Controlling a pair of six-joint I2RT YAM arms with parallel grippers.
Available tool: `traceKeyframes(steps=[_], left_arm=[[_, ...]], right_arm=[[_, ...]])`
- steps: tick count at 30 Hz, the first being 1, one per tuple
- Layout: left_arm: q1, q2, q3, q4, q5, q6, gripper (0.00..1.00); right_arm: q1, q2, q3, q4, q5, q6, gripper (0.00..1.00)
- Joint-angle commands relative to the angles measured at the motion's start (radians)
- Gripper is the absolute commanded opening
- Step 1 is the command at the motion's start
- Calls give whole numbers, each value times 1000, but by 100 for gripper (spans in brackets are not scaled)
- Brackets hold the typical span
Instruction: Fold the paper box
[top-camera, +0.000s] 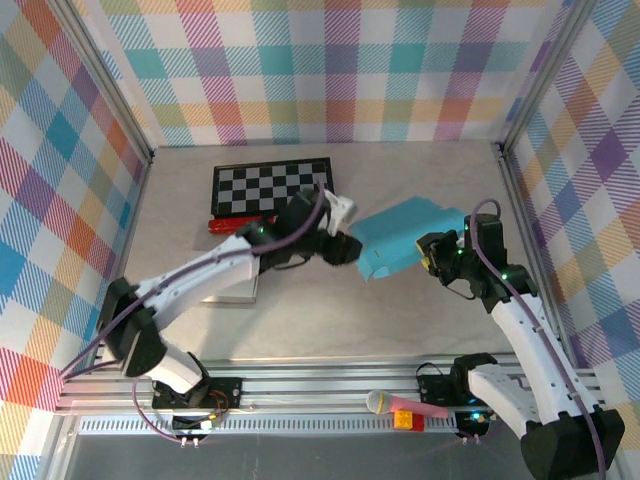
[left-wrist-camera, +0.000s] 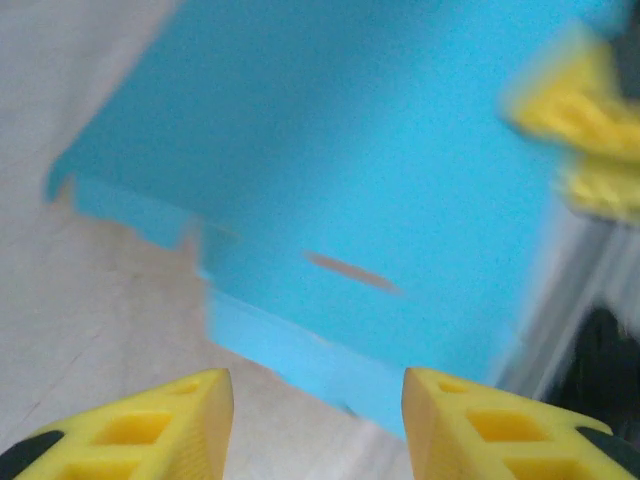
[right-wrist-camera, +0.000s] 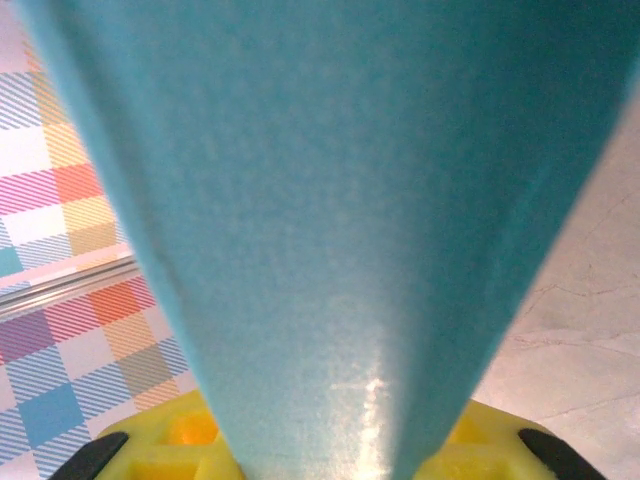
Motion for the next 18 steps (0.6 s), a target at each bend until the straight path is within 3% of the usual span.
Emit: traceKeyframes(steps=[1,7,8,18], left_arm=[[-91,-39,-75,-44,-97,402,49],[-162,-42,-154,53,-299,489,54],[-163,-29,-153,66,-321,491,60],[-166,114,-101,242,-434,534,70]], right_arm=[[-2,31,59,-68,-11,21,29],[-2,70,101,-90,-25,26,29],[-2,76,104,-91,-29,28,29],[-2,86,105,-89,-36,33,29]])
